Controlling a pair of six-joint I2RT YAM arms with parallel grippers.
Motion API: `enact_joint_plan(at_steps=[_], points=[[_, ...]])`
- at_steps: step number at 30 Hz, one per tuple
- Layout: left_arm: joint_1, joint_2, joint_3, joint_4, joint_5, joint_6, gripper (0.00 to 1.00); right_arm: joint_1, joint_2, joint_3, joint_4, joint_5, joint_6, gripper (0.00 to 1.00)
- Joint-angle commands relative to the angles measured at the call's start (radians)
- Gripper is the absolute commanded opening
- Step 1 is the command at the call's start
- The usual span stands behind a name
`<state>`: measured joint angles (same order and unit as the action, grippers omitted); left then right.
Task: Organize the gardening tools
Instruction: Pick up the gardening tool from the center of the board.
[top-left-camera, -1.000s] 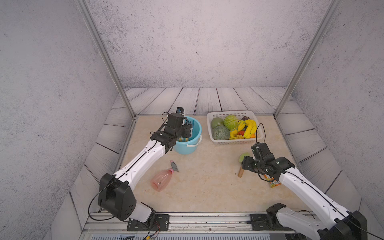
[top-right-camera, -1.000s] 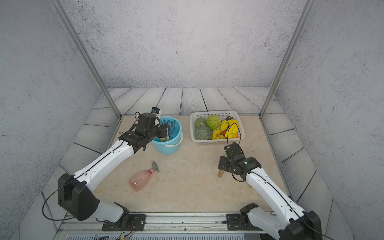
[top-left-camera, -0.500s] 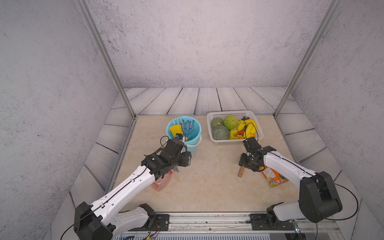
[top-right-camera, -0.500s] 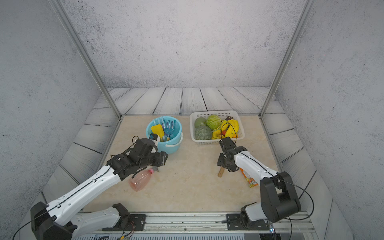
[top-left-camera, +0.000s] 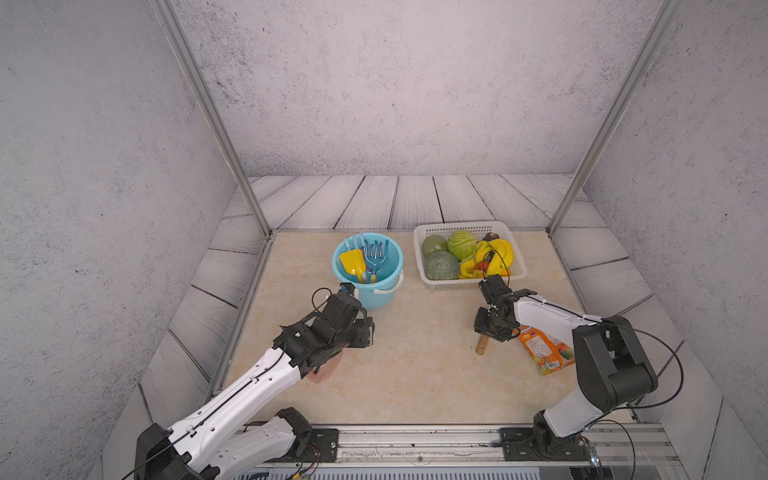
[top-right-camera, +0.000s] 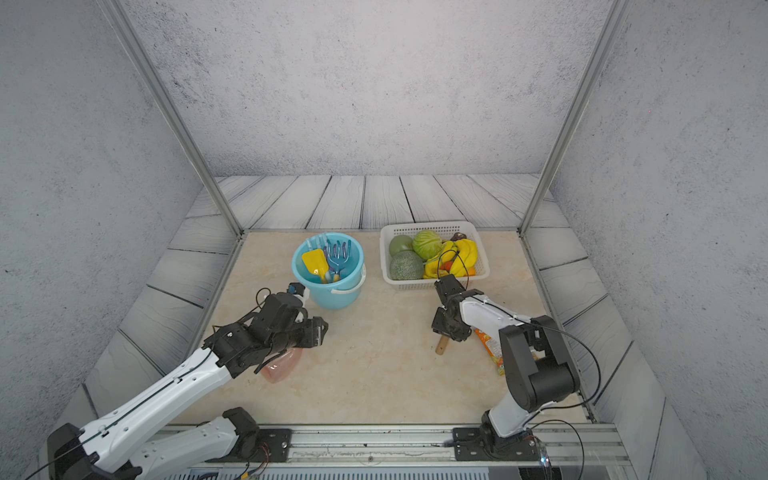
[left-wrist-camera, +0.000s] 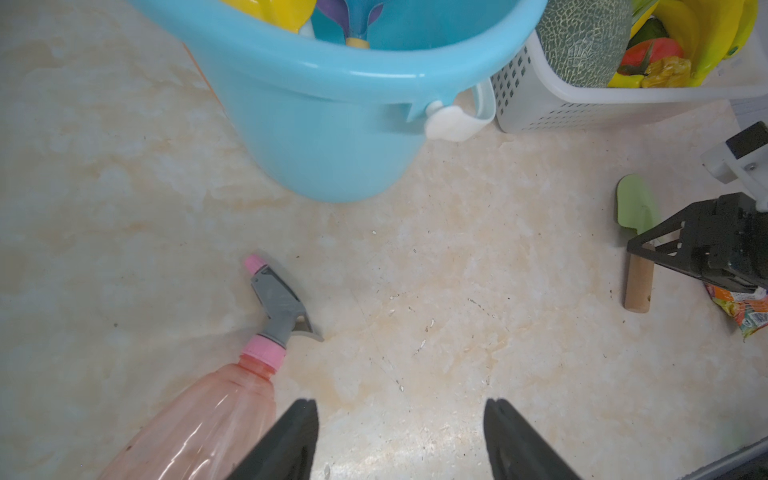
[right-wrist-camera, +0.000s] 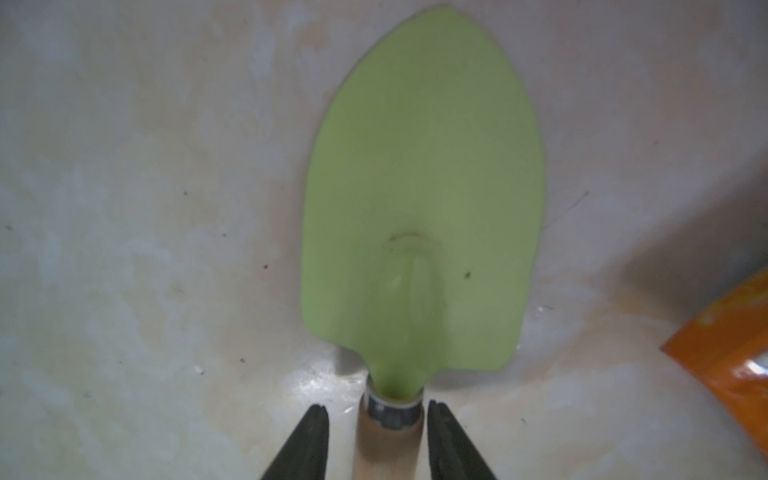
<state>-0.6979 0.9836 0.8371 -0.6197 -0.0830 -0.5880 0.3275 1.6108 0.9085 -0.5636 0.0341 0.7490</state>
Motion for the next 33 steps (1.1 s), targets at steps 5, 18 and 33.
enact_joint_plan(at_steps=[5, 18, 33], points=[[-0.005, -0.028, -0.009, -0.018, -0.012, -0.017, 0.69, -0.007, 0.048, -0.014, 0.017, 0.013, 0.016, 0.32], [0.0, -0.048, 0.026, -0.067, -0.036, -0.02, 0.69, -0.008, -0.369, -0.111, -0.048, -0.063, 0.01, 0.15], [0.092, -0.094, -0.071, -0.135, -0.053, -0.165, 0.79, 0.083, -0.534, 0.118, -0.079, -0.15, -0.109, 0.14]])
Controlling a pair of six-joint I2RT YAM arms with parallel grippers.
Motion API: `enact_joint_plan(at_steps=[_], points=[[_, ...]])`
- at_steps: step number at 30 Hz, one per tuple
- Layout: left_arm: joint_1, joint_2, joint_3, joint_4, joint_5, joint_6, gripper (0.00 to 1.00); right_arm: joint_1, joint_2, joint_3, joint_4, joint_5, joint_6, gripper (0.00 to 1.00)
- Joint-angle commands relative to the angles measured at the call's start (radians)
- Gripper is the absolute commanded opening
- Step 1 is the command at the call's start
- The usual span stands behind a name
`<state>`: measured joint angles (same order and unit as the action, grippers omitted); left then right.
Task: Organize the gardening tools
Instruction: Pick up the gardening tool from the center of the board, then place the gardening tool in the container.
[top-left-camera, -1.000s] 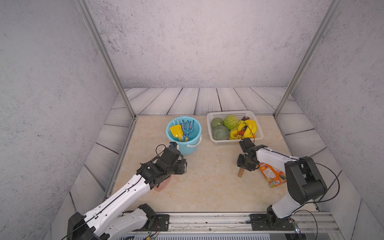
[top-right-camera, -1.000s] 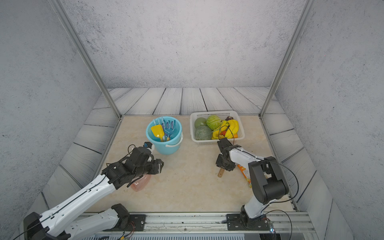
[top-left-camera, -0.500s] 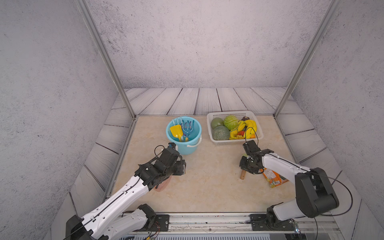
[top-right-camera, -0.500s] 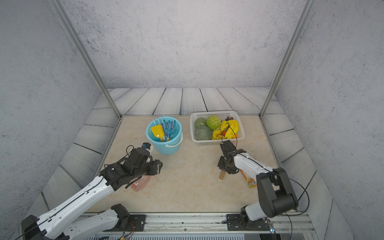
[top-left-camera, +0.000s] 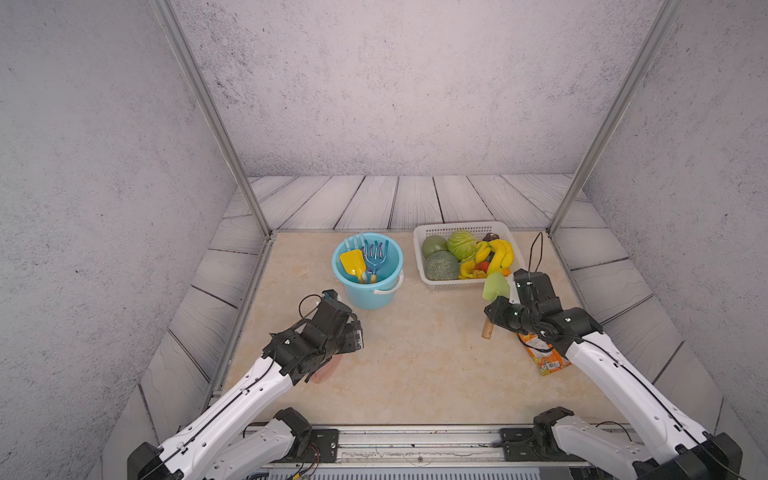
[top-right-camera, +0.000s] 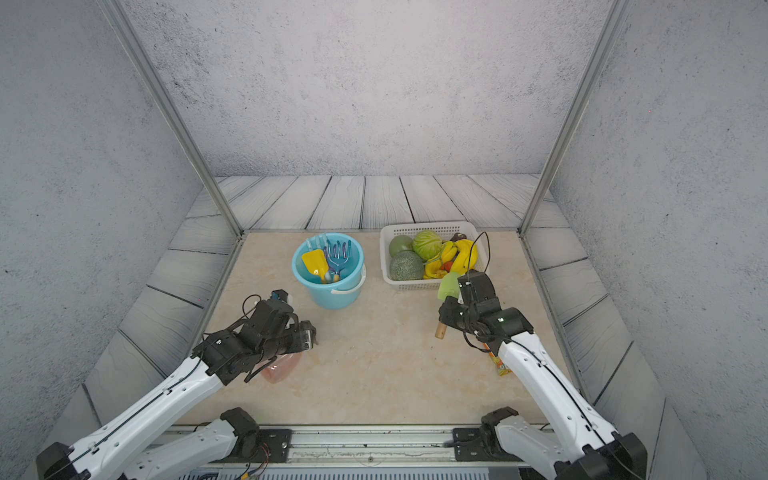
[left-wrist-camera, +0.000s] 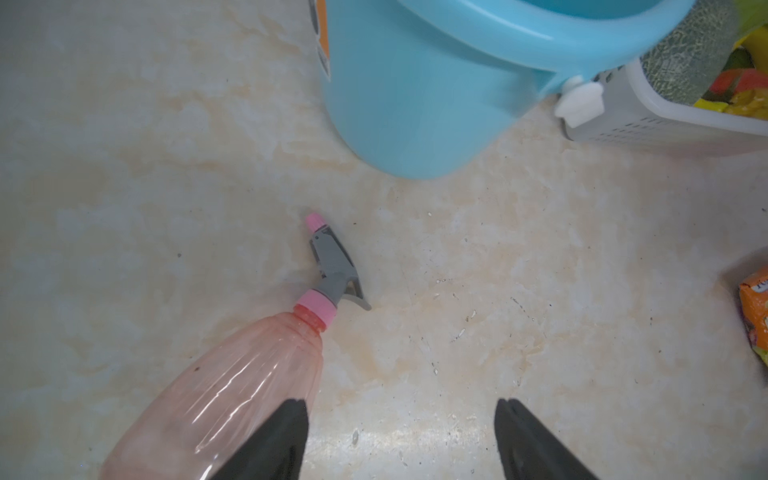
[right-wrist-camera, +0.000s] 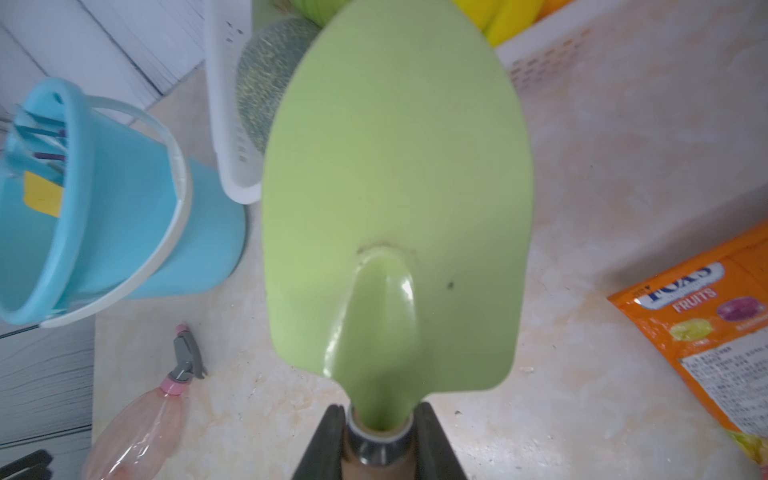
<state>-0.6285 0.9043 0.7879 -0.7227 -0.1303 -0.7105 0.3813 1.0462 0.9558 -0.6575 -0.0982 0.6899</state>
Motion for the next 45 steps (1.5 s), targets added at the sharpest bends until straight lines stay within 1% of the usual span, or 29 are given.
enact_joint_plan(at_steps=[1, 3, 7, 11, 12, 19, 22, 24, 31, 35, 37, 40, 42, 45], points=[[0.032, -0.02, -0.027, -0.036, -0.006, -0.048, 0.81, 0.047, 0.056, 0.106, 0.018, -0.013, -0.063, 0.14], [0.049, -0.028, -0.035, -0.046, -0.007, -0.058, 0.85, 0.084, 0.11, 0.18, 0.022, -0.008, -0.09, 0.14], [0.071, -0.047, -0.043, -0.068, -0.017, -0.08, 0.85, 0.15, 0.255, 0.343, 0.041, -0.012, -0.134, 0.14], [0.088, -0.099, -0.057, -0.077, -0.02, -0.084, 0.85, 0.212, 0.421, 0.532, 0.057, -0.008, -0.174, 0.14], [0.095, -0.107, -0.057, -0.083, -0.016, -0.084, 0.87, 0.223, 0.457, 0.567, 0.06, -0.008, -0.178, 0.14], [0.128, -0.128, -0.046, -0.111, 0.016, -0.06, 0.87, 0.275, 0.764, 0.903, 0.096, -0.041, -0.184, 0.14], [0.133, -0.138, -0.05, -0.11, 0.026, -0.058, 0.87, 0.298, 0.891, 1.049, 0.09, -0.037, -0.199, 0.14], [0.138, -0.142, -0.053, -0.11, 0.03, -0.058, 0.87, 0.307, 0.959, 1.113, 0.108, -0.028, -0.191, 0.14], [0.151, -0.139, -0.073, -0.097, 0.042, -0.057, 0.87, 0.325, 1.126, 1.234, 0.183, -0.03, -0.174, 0.15], [0.157, -0.138, -0.078, -0.096, 0.047, -0.056, 0.87, 0.332, 1.195, 1.283, 0.185, -0.022, -0.179, 0.15], [0.159, -0.142, -0.078, -0.101, 0.047, -0.053, 0.87, 0.335, 1.207, 1.276, 0.197, -0.012, -0.178, 0.15], [0.164, -0.149, -0.081, -0.102, 0.048, -0.049, 0.87, 0.342, 1.205, 1.212, 0.259, -0.005, -0.178, 0.16], [0.168, -0.145, -0.081, -0.105, 0.047, -0.045, 0.87, 0.347, 1.212, 1.195, 0.268, 0.001, -0.179, 0.16], [0.173, -0.145, -0.078, -0.105, 0.048, -0.045, 0.87, 0.355, 1.222, 1.177, 0.279, 0.009, -0.185, 0.2]])
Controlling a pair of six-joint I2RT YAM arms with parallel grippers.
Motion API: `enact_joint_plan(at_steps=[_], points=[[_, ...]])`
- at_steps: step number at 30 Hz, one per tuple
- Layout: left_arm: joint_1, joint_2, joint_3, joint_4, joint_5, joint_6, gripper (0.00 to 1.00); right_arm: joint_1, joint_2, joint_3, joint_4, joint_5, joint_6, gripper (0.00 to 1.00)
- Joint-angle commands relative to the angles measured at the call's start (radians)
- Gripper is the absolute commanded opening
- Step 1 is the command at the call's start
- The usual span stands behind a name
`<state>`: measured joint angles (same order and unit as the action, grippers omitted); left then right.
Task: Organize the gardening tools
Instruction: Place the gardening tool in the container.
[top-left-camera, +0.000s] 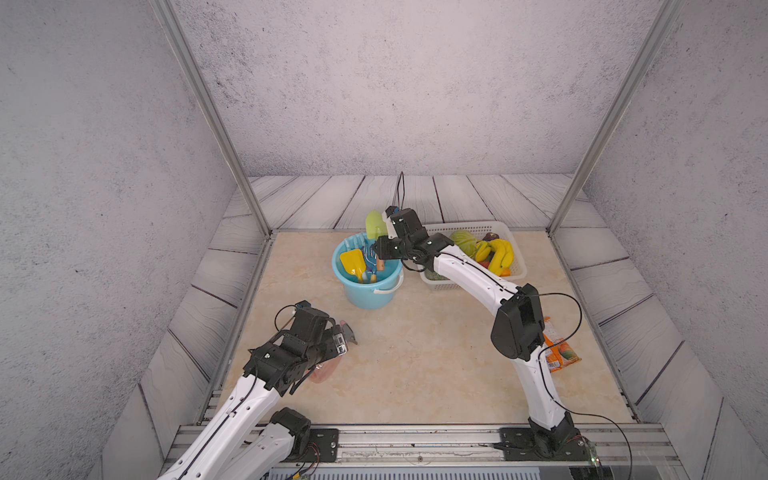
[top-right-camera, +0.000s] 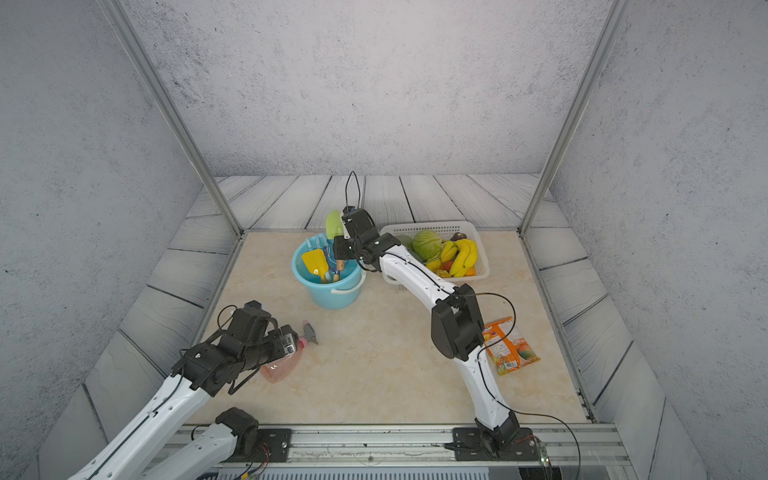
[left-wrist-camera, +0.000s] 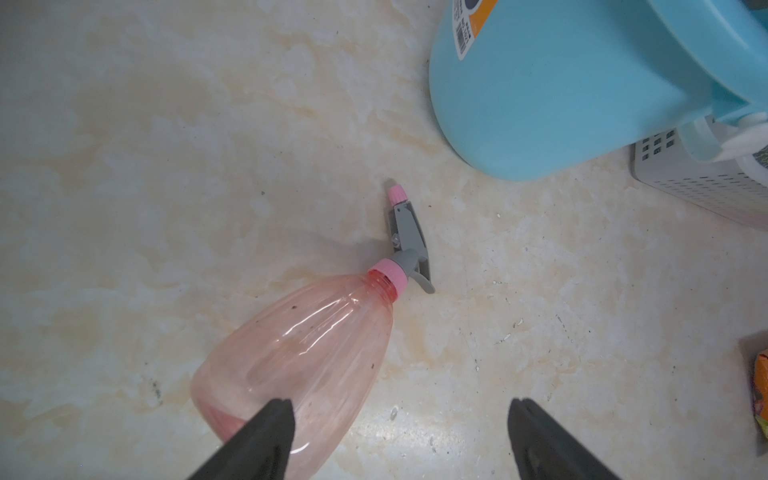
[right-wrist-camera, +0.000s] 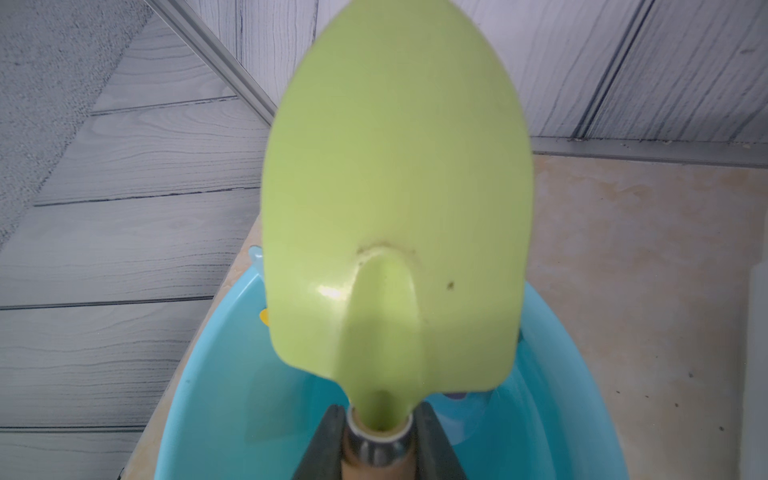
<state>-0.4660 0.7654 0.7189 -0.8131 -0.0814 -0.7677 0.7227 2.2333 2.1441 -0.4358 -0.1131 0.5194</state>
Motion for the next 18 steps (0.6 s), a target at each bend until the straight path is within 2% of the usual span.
enact_joint_plan(at_steps=[1, 7, 14, 18], points=[[0.012, -0.006, -0.007, -0.018, -0.001, 0.013, 0.87, 0.016, 0.036, -0.013, 0.056, 0.023, -0.015, 0.22], [0.016, -0.001, 0.014, -0.028, 0.002, 0.027, 0.89, 0.02, -0.022, -0.034, 0.043, 0.04, -0.037, 0.46], [0.02, 0.028, 0.049, -0.043, 0.01, 0.051, 0.92, 0.02, -0.17, -0.077, 0.015, 0.076, -0.089, 0.53], [0.021, 0.051, 0.087, -0.066, 0.019, 0.075, 0.94, 0.018, -0.315, -0.205, 0.011, 0.082, -0.102, 0.57]])
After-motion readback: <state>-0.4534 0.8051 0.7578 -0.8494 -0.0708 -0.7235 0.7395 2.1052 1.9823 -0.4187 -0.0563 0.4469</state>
